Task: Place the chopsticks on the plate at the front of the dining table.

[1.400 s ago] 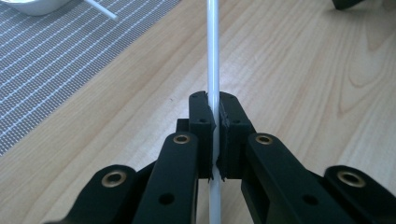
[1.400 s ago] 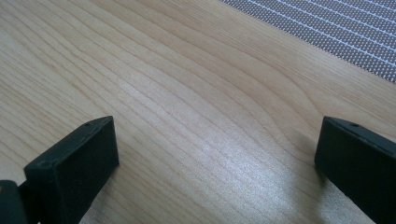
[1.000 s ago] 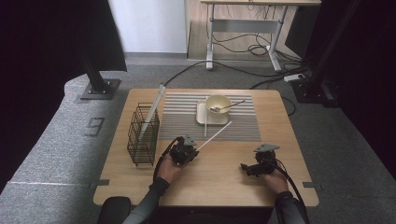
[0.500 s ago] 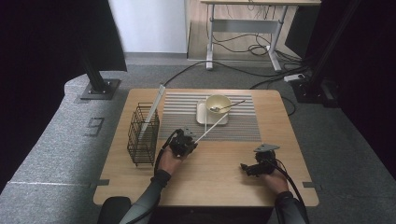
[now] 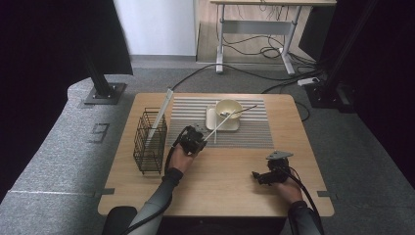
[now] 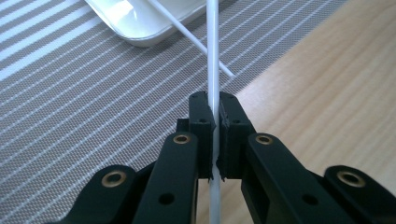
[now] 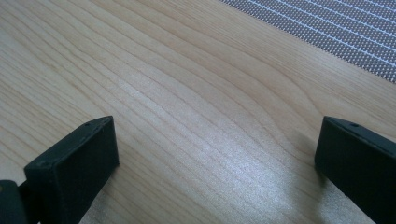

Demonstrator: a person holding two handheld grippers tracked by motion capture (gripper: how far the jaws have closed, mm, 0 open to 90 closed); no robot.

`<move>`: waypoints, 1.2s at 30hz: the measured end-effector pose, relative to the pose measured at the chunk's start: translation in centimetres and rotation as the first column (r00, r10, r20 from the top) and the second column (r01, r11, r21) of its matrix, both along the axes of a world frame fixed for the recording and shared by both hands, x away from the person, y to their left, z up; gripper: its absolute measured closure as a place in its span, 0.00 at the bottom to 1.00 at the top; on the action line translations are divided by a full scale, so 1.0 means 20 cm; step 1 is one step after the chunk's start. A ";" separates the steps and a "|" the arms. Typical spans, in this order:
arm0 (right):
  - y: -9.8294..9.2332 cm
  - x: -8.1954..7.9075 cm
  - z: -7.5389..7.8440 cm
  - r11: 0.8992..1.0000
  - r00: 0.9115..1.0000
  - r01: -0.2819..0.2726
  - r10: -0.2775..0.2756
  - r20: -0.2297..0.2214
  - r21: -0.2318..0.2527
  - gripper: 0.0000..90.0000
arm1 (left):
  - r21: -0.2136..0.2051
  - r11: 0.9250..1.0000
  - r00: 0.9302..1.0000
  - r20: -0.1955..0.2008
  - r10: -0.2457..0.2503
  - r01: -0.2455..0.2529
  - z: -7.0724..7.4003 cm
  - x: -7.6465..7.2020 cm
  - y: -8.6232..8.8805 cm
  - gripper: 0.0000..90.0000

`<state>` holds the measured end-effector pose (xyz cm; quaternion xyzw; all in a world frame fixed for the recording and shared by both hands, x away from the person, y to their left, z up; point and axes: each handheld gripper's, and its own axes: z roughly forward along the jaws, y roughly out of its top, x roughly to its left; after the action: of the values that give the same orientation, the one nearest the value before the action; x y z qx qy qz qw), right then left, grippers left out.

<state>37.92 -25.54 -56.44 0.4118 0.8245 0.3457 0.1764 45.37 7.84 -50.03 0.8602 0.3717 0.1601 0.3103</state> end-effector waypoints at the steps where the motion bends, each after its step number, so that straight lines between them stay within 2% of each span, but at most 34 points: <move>1: 0.00 0.00 0.00 1.000 1.000 0.000 0.000 0.000 0.000 0.00 | 0.003 1.000 1.000 0.000 0.002 -0.002 0.00 0.01 0.00 0.95; 8: 0.00 0.00 0.00 1.000 1.000 0.000 0.000 0.000 0.000 0.00 | 0.028 0.999 1.000 0.000 0.018 -0.018 -0.01 0.07 -0.03 0.95; 23: 0.00 0.00 0.00 1.000 1.000 0.000 0.000 0.000 0.000 0.00 | 0.050 0.995 0.997 0.017 0.080 -0.081 -0.02 0.20 -0.07 0.95; 30: 0.00 0.00 0.00 1.000 1.000 0.001 -0.001 -0.002 0.001 0.00 | 0.050 0.992 0.993 0.022 0.116 -0.117 -0.01 0.26 -0.07 0.95; 36: 0.00 0.00 0.00 1.000 1.000 0.001 -0.001 -0.001 0.001 0.00 | 0.058 0.986 0.987 0.019 0.158 -0.158 -0.02 0.31 -0.04 0.95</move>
<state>37.91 -25.53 -56.44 0.4126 0.8242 0.3457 0.1758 51.50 7.03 -50.40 0.8357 0.4315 0.2016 0.2735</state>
